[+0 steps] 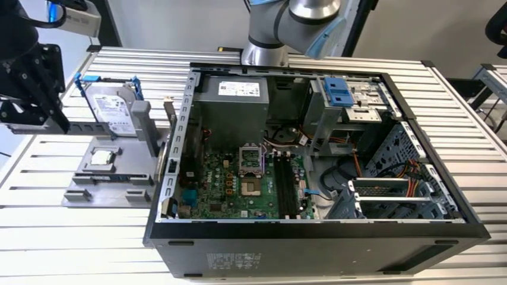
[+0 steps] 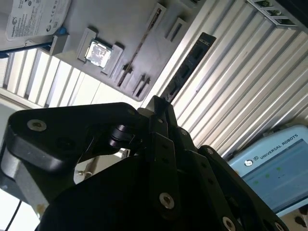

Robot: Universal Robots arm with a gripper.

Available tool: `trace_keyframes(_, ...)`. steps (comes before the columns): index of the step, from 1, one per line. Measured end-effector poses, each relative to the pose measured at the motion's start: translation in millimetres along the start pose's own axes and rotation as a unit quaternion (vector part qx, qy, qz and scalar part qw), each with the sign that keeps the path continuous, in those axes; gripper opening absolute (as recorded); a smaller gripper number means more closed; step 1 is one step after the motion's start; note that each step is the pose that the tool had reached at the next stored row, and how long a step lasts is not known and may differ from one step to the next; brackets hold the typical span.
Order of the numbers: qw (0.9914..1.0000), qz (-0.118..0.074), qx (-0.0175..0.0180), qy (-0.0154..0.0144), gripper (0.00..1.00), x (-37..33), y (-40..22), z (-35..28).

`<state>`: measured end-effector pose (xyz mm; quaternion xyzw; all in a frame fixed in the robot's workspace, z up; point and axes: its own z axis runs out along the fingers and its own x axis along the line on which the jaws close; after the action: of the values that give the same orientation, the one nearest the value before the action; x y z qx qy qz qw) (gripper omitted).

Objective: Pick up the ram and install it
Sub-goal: 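Pick up the ram and move it above insertion slot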

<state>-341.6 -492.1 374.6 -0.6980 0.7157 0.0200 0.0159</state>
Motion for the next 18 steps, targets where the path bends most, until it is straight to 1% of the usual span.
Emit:
trace_keyframes(3,1.00000,0.000,0.0000,0.0000,0.00,-0.2,0.1,-4.6)
trace_keyframes(10,1.00000,0.000,0.0000,0.0000,0.00,-0.3,-0.4,-5.0)
trace_keyframes(13,1.00000,0.000,0.0000,0.0000,0.00,-0.4,-4.2,-4.9)
trace_keyframes(18,1.00000,0.000,-0.0003,0.0000,0.00,-0.6,-14.4,-5.0)
